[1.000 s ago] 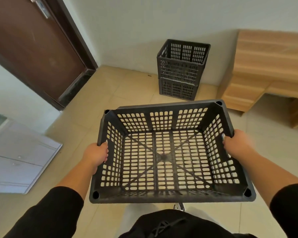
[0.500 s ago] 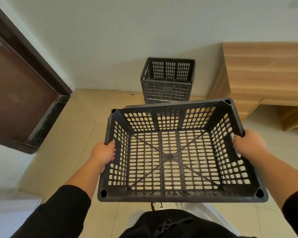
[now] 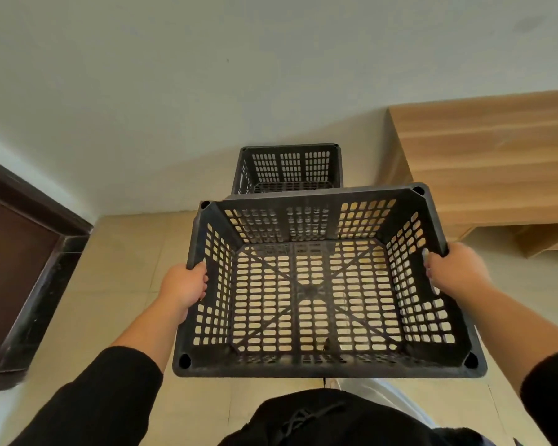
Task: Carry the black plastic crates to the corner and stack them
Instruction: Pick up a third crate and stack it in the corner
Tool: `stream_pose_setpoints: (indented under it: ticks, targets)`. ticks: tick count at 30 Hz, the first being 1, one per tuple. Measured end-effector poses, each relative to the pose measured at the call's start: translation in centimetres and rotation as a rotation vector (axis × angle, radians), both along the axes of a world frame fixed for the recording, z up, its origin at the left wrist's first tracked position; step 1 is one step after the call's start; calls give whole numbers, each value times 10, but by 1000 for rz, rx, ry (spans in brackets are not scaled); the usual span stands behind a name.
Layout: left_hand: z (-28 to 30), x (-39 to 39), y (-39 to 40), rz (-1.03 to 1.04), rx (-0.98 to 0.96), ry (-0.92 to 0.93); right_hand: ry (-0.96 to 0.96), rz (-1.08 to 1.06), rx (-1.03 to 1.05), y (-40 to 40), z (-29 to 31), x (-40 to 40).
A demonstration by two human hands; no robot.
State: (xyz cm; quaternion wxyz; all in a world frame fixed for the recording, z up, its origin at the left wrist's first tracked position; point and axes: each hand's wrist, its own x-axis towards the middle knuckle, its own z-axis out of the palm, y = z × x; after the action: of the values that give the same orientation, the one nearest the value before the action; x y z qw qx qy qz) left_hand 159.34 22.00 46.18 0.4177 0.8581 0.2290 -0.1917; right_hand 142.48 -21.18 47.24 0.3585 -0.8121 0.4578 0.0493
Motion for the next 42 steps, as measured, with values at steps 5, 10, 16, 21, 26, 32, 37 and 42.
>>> stream_pose_setpoints:
  ticks: [5, 10, 16, 21, 26, 32, 37, 42]
  targets:
    - [8, 70, -25, 34, 3, -10, -6, 15, 21, -34, 2, 87]
    - [11, 146, -36, 33, -12, -8, -3, 52, 53, -50, 3, 166]
    - [-8, 250, -50, 13, -12, 10, 53, 16, 33, -57, -8, 262]
    - [-15, 340, -65, -54, -75, 40, 85, -51, 35, -59, -9, 333]
    - [-21, 426, -83, -124, -50, 74, 93, -120, 58, -67, -12, 390]
    - [-41, 504, -113, -176, 14, 74, 102, -111, 45, -97, -22, 454]
    - [-57, 547, -142, -176, 58, 63, 94, -116, 65, -127, -38, 507]
    - [-73, 579, -151, -137, 49, 68, 75, -123, 92, -142, -54, 552]
